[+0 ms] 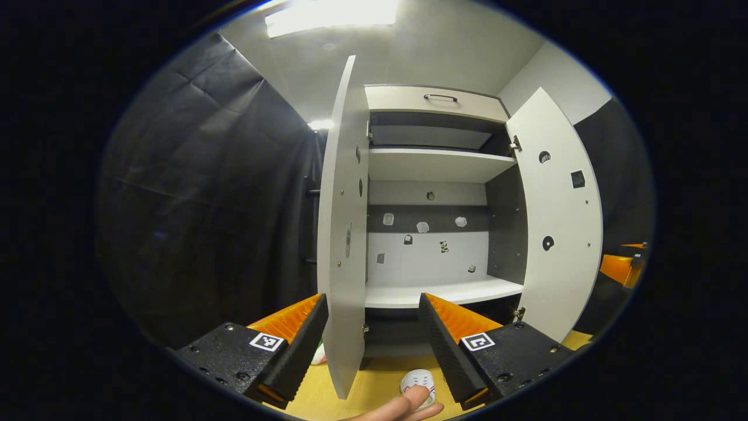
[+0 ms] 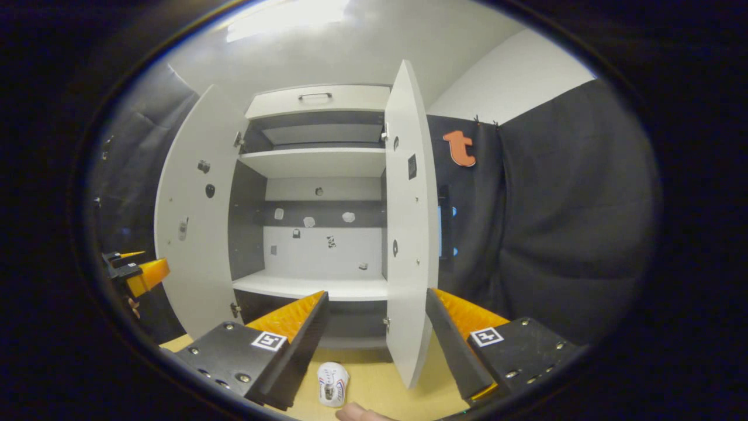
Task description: Grab one shoe with the right hand and put it into the shoe cabinet, grab the other shoe with the left hand and put it into the shoe cabinet; then close the right door with the right hand and the left door with the left hand.
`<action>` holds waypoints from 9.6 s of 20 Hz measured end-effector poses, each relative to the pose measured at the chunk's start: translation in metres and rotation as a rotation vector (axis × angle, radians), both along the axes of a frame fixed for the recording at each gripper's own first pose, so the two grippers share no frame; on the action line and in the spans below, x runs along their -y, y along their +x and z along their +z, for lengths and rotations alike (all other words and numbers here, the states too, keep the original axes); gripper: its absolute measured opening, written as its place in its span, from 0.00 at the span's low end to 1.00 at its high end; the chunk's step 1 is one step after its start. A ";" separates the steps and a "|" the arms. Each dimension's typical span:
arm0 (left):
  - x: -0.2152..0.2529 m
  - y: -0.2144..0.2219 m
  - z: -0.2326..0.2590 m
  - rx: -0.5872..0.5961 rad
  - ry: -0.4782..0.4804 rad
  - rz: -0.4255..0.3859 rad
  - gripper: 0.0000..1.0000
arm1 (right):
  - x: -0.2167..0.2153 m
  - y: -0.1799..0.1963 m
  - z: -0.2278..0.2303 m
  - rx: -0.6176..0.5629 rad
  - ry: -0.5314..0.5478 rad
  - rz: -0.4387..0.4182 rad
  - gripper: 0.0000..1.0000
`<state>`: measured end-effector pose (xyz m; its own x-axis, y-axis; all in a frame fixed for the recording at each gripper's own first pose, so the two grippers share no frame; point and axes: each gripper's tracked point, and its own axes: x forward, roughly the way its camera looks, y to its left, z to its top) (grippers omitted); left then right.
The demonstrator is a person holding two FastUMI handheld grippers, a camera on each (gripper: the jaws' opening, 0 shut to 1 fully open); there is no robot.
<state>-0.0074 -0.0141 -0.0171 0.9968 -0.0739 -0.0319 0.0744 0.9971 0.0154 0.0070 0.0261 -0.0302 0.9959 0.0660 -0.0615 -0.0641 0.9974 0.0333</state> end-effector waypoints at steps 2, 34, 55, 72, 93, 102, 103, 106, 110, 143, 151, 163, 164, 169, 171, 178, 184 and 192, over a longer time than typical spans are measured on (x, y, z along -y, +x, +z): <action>0.004 -0.002 -0.003 -0.007 0.000 -0.012 0.94 | -0.003 0.004 -0.010 -0.018 0.007 0.015 0.98; 0.020 -0.010 -0.070 -0.072 -0.085 -0.070 0.95 | -0.158 0.052 -0.466 -0.724 -0.109 0.158 0.75; 0.033 -0.021 -0.093 -0.139 -0.066 -0.157 0.95 | -0.156 0.056 -0.335 -0.374 0.046 0.218 0.01; 0.037 -0.018 -0.128 -0.178 -0.045 -0.180 0.95 | -0.159 0.153 -0.068 -0.088 -0.122 0.321 0.02; 0.039 0.021 -0.141 -0.169 -0.033 -0.173 0.95 | -0.196 0.396 -0.145 -0.326 -0.311 0.288 0.04; 0.051 0.021 -0.151 -0.198 -0.047 -0.184 0.95 | -0.183 0.392 -0.133 -0.321 -0.200 0.205 0.35; 0.050 0.019 -0.154 -0.206 -0.045 -0.184 0.95 | -0.184 0.388 -0.123 -0.290 -0.195 0.203 0.56; 0.048 0.013 -0.159 -0.229 -0.037 -0.176 0.95 | -0.194 0.355 -0.106 -0.301 -0.114 0.242 0.86; 0.045 0.004 -0.154 -0.215 -0.037 -0.166 0.95 | -0.192 0.302 -0.069 -0.287 0.005 0.262 0.98; 0.069 0.016 -0.433 -0.793 -0.051 -0.266 0.88 | -0.041 0.008 -0.048 0.123 0.046 0.054 0.97; 0.083 0.017 -0.436 -0.803 -0.088 -0.333 0.27 | -0.028 -0.001 -0.084 0.054 0.053 0.025 0.98; 0.085 0.007 -0.334 -0.626 -0.085 -0.301 0.02 | -0.014 -0.013 -0.075 0.076 0.047 0.034 0.96; 0.087 0.009 -0.317 -0.589 -0.085 -0.302 0.02 | -0.012 -0.014 -0.075 0.076 0.048 0.033 0.96; 0.091 0.011 -0.242 -0.438 -0.062 -0.301 0.01 | -0.007 -0.017 -0.077 0.076 0.047 0.030 0.96; 0.093 0.014 -0.213 -0.406 -0.081 -0.308 0.01 | -0.004 -0.019 -0.078 0.074 0.046 0.032 0.95; 0.091 0.063 -0.115 -0.281 -0.107 -0.277 0.01 | 0.001 -0.034 -0.067 0.099 0.068 0.063 0.95; 0.084 0.122 -0.057 -0.254 -0.052 -0.173 0.01 | 0.006 -0.049 -0.059 0.128 0.089 0.101 0.95; 0.104 0.217 -0.023 -0.332 -0.231 -0.127 0.01 | 0.027 -0.062 -0.048 0.164 0.119 0.095 0.96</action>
<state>0.2092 -0.1184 -0.0403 0.9175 -0.2386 -0.3182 0.1602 0.9540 -0.2534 -0.0553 -0.0012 -0.0784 0.9810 0.1569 0.1142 -0.1714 0.9764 0.1315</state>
